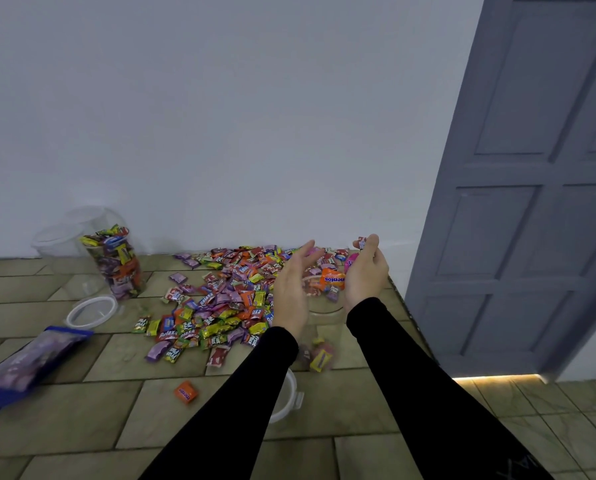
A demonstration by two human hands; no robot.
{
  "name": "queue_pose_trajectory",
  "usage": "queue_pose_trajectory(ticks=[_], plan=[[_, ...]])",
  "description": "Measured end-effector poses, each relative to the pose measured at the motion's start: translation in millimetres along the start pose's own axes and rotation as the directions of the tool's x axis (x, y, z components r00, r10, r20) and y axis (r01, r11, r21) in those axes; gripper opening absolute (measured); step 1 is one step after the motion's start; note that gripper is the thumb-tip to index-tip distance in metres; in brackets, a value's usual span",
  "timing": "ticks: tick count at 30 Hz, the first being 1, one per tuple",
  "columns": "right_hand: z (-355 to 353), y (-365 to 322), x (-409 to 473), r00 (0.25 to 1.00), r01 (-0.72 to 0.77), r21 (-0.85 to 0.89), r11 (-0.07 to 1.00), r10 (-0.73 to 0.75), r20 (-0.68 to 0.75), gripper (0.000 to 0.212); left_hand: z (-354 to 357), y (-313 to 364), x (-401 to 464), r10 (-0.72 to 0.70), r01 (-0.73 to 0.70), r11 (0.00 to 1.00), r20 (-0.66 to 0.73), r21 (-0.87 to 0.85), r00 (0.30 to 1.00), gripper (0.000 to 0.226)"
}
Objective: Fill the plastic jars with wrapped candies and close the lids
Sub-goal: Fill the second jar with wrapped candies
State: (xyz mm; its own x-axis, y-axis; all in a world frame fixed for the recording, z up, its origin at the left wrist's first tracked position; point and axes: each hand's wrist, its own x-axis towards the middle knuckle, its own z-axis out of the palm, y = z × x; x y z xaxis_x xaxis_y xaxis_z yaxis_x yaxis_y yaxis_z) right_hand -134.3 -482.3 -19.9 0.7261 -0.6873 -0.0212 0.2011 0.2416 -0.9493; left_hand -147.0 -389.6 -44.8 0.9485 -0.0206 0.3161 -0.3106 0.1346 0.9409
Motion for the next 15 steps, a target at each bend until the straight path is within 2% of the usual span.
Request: queue_pose_trajectory(ticks=[2,5,9,15], plan=[[2,0,-4,1.000,0.004,0.008,1.000,-0.004,0.011,0.048,-3,-5,-2,-0.108,0.106,0.991,-0.019,-0.084,0.994,0.052],[5,4,-6,0.999,-0.013,0.000,1.000,0.013,0.046,0.056,-7,-13,-4,-0.262,0.255,0.952,-0.019,-0.169,0.965,0.066],[4,2,-8,0.995,-0.034,-0.024,0.999,0.036,0.096,0.053,-7,-19,-2,-0.319,0.310,0.933,-0.025,-0.184,0.947,0.076],[6,-4,-8,0.992,0.017,-0.061,0.998,-0.009,0.128,0.038,-9,-34,5,-0.356,0.349,0.911,0.008,-0.219,0.935,0.062]])
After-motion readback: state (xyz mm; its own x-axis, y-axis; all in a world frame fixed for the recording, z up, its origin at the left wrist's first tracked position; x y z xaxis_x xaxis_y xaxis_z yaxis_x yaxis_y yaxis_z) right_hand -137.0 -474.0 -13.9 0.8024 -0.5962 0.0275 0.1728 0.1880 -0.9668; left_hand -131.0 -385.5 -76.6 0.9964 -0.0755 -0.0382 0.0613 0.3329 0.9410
